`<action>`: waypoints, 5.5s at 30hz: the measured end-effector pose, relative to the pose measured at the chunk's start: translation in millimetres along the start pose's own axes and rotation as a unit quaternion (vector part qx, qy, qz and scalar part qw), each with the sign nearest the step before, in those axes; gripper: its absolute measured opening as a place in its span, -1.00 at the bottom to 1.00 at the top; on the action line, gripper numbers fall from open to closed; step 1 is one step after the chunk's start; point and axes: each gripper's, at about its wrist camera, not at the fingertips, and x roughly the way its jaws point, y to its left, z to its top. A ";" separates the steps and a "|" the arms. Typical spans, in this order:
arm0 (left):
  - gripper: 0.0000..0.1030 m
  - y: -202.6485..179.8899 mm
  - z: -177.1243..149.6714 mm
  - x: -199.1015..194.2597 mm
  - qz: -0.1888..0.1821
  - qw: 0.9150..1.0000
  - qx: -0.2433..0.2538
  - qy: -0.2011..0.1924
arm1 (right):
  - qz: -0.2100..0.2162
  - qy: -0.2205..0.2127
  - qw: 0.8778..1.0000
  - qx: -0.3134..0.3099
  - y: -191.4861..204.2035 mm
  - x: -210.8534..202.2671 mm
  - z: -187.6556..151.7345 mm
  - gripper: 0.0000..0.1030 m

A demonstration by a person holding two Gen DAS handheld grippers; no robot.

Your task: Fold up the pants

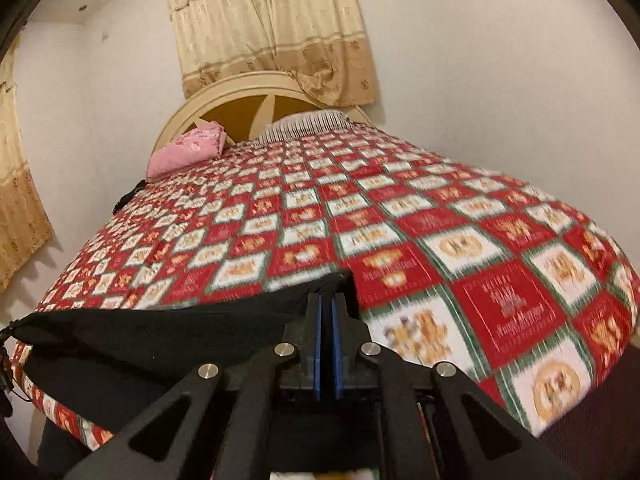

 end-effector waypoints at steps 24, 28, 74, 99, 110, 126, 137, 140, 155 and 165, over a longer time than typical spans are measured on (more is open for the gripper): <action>0.16 31.0 -59.3 -55.3 0.088 0.996 0.008 0.034 | -0.073 0.046 0.996 0.013 -32.7 -24.6 -52.0 -0.36; 0.16 47.0 -65.1 -77.8 0.110 0.993 -0.025 0.018 | -0.097 0.012 0.995 0.016 -30.1 -51.5 -43.3 -0.36; 0.47 -35.9 -38.5 28.6 0.115 0.988 0.075 0.069 | 0.331 0.295 0.892 -0.083 511.5 205.9 -70.9 -0.93; 0.55 -91.4 -80.8 19.3 0.077 0.979 0.152 0.110 | 0.368 0.314 0.850 -0.209 477.1 98.2 -166.5 -0.05; 0.57 -88.6 -82.9 15.0 0.069 0.977 0.166 0.114 | 0.320 0.260 0.868 -0.277 478.1 87.0 -174.5 -0.52; 0.57 -164.3 -45.4 49.7 0.015 0.979 0.179 0.100 | 0.279 0.215 0.915 -0.195 399.2 75.8 -125.0 -0.34; 0.57 -212.4 -44.4 89.7 -0.047 0.971 0.200 0.122 | 0.061 0.116 0.991 0.026 162.9 -3.7 -46.8 -0.15; 0.57 -221.9 -44.0 100.8 -0.061 0.969 0.206 0.125 | -0.014 0.096 0.989 0.113 100.8 -31.2 -40.6 -0.11; 0.57 -220.4 -54.8 118.4 -0.080 0.972 0.161 0.154 | -0.068 0.109 0.944 0.304 7.2 -8.0 -48.9 -0.11; 0.73 -293.8 -58.4 150.9 -0.162 0.952 0.203 0.162 | -0.059 0.083 0.957 0.270 16.4 -8.5 -35.1 -0.92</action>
